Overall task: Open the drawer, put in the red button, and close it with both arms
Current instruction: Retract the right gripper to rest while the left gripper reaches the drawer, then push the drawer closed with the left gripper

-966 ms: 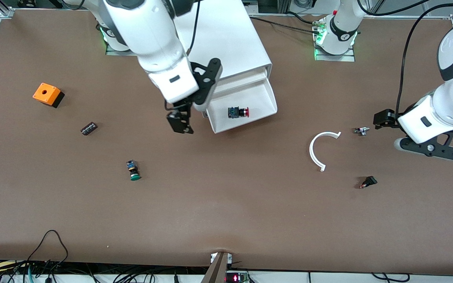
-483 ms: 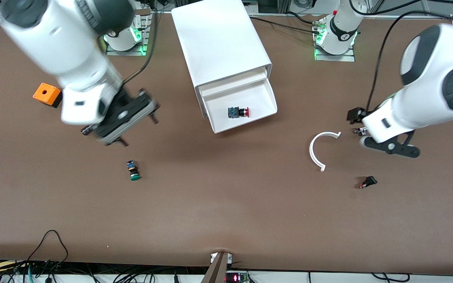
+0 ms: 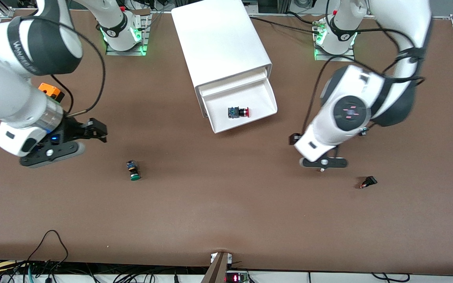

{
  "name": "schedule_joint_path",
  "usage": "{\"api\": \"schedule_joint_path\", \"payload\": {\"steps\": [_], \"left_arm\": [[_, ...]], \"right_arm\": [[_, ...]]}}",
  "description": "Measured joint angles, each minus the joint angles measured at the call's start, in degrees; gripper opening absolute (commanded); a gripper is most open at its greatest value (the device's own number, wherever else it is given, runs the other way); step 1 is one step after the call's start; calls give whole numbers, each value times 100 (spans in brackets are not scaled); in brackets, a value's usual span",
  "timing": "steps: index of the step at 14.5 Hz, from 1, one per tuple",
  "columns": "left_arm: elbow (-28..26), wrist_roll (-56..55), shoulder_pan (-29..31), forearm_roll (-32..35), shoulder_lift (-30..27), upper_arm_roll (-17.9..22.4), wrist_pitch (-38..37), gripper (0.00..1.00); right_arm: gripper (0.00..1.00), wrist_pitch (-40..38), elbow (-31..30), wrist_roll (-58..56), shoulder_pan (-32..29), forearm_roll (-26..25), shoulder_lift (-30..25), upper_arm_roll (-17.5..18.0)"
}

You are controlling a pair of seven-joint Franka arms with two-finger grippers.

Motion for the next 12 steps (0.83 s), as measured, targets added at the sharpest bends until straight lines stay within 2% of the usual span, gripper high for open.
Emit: {"api": "schedule_joint_path", "payload": {"steps": [2,8,12], "left_arm": [[-4,-723,-373,1,172,-4,281,100],[-7,-2265,-1049,3,550,-2,788,100],[-291,-2464,-1237,3,604,-6,1268,100]], "right_arm": [[100,-58,-76,76,-361,-25,-79,125],[100,-213,-226,91,-1969,-57,-307,1050],[100,-214,-560,91,-2344,-520,-609,1483]]}}
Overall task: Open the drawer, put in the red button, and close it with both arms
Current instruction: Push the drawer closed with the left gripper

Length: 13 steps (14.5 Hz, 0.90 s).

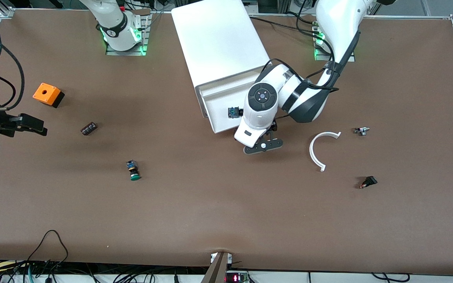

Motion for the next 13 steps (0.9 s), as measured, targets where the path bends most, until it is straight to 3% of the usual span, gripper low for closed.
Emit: {"api": "schedule_joint_path", "payload": {"steps": [9,13], "left_arm": [[-529,-182,129,-122,-146,-610,133,100],[-611,-179,168,-758,-158,-742,-143,100]], "right_arm": [[100,14,-82,-360,-49,-177,-42,78],[100,-492,11,-432,-84,-187,-107,-235]]}}
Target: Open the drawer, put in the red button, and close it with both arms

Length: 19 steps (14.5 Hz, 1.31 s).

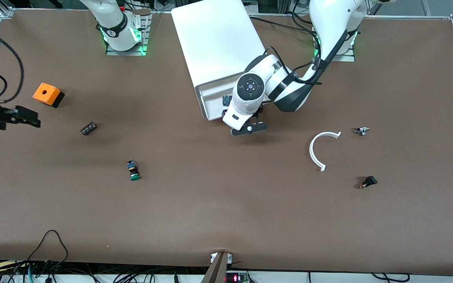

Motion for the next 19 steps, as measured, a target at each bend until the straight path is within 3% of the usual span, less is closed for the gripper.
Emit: {"api": "schedule_joint_path", "payload": {"steps": [3,10,16,19], "left_arm": [[-21,3,1,-428,0,-22,-153,100],[-45,595,116,-1100,0,-34,-796,100],[231,700,290,-1139,-54,-24,-816,100],[649,768,681,-672,-180,-19,-1049,100]], "right_arm": [[100,-124,101,-455,-48,25,-19,-286],[100,-546,158,-908,-34,157,-193,-261],[100,-742,97,-1053,-26,194,-444,-192],[100,-303,-422,-1055,-14,194,-685,-160]]}}
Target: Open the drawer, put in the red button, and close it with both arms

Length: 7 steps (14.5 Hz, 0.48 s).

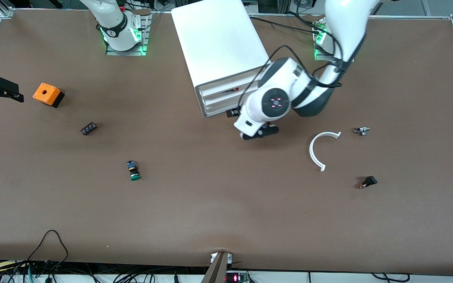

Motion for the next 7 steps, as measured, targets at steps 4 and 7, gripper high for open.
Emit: {"api": "schedule_joint_path", "payload": {"steps": [4,7], "left_arm": [[643,785,364,998,-140,5,-978,100],[1069,2062,644,1564,-187,24,-1711,100]], "right_arm": [[100,220,-539,-3,0,0,-430,-2],[100,239,-568,-3,-2,0,-482,-13]]}}
